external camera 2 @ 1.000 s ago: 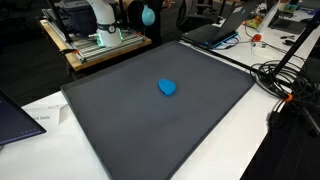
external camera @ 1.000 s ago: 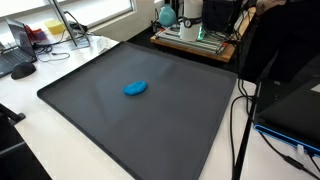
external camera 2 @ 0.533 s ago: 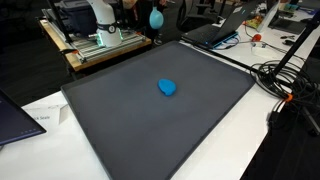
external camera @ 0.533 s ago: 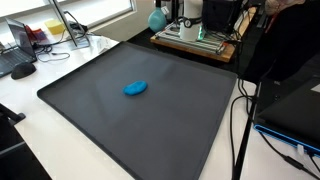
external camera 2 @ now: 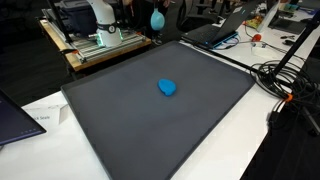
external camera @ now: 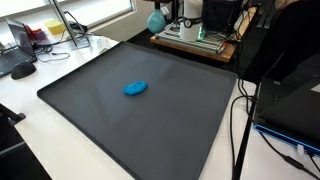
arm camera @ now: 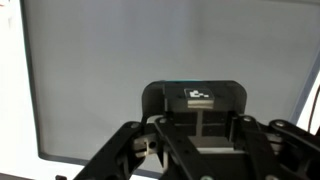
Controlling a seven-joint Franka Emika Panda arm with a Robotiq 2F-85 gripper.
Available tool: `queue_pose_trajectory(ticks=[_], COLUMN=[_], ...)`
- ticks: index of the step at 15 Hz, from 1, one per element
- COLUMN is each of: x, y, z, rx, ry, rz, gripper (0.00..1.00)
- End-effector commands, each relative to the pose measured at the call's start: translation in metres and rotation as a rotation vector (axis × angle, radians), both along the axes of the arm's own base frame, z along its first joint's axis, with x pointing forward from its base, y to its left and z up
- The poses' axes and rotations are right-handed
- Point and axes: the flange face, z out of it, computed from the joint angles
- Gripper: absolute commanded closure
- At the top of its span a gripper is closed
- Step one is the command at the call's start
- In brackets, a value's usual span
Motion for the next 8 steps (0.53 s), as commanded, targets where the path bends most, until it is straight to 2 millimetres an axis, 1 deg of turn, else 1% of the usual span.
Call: queue_pose_trajectory(ticks=[1, 5, 8], x=[0.000, 0.032, 0.059], y=[0.000, 0.010, 0.015], z=[0.001, -0.008, -0.022], rx=[0.000, -0.005, -0.004], ry=[0.001, -0.042, -0.053], rz=[0.000, -0.014, -0.027], gripper=[0.78, 0.78, 0.78])
